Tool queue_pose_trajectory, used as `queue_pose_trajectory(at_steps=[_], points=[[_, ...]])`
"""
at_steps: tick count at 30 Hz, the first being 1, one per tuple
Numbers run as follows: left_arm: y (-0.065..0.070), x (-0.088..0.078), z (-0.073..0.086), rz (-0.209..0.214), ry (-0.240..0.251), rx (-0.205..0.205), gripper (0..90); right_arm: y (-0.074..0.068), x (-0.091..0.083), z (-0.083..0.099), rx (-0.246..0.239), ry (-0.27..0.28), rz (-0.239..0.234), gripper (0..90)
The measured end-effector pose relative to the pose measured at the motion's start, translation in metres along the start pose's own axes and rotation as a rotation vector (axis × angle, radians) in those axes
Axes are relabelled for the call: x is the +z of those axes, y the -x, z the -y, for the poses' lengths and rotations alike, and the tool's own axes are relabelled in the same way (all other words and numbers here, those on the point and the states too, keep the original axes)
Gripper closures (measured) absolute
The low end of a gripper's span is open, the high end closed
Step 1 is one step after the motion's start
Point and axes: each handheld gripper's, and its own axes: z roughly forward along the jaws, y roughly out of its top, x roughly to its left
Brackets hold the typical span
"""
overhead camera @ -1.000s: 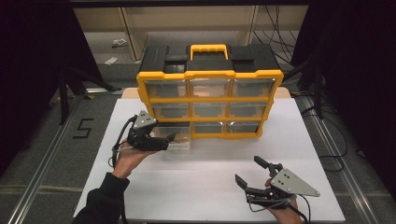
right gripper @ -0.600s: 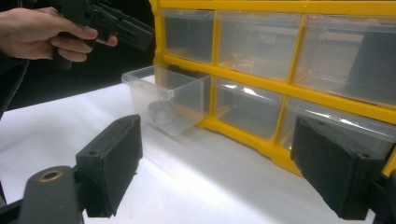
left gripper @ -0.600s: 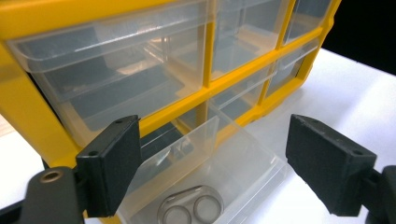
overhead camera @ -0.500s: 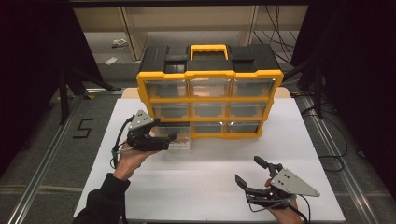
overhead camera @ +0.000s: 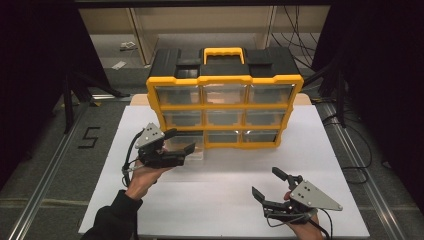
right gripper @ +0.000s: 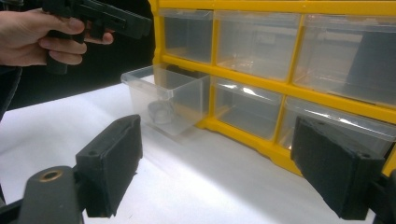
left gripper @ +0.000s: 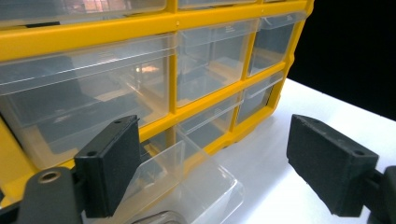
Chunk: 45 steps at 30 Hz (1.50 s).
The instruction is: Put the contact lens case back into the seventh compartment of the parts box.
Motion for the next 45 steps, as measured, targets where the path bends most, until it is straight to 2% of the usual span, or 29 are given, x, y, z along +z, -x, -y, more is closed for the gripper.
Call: queue_pose_trajectory(at_steps=[8, 9, 11, 17, 24, 25, 30, 32, 45], points=[[0.01, -0.001, 0.006, 0.021, 0.029, 0.022, 17.6, 0.0, 0.0, 0.0, 0.006, 0.004, 0.002, 17.6], [0.013, -0.002, 0.007, 0.011, 0.032, 0.049, 17.6, 0.0, 0.0, 0.0, 0.006, 0.005, 0.002, 17.6], [0.016, -0.002, 0.008, 0.012, 0.039, 0.06, 17.6, 0.001, 0.0, 0.0, 0.007, 0.004, 0.003, 17.6], [0.019, -0.002, 0.012, 0.02, 0.042, 0.061, 18.1, 0.001, 0.0, 0.0, 0.008, 0.004, 0.004, 17.6], [0.021, -0.004, 0.018, 0.033, 0.073, 0.055, 18.1, 0.001, 0.0, 0.0, 0.008, 0.004, 0.005, 17.6], [0.022, -0.005, 0.02, 0.031, 0.075, 0.065, 17.9, 0.001, 0.0, 0.0, 0.008, 0.005, 0.005, 17.6], [0.022, -0.006, 0.026, 0.031, 0.086, 0.059, 17.9, 0.001, 0.0, 0.0, 0.008, 0.004, 0.005, 17.6], [0.025, -0.007, 0.032, 0.008, 0.084, 0.076, 17.9, 0.001, 0.0, 0.0, 0.007, 0.004, 0.005, 17.6], [0.03, -0.018, 0.046, 0.011, 0.107, 0.074, 17.0, 0.0, 0.0, 0.0, 0.004, 0.003, 0.006, 17.6]])
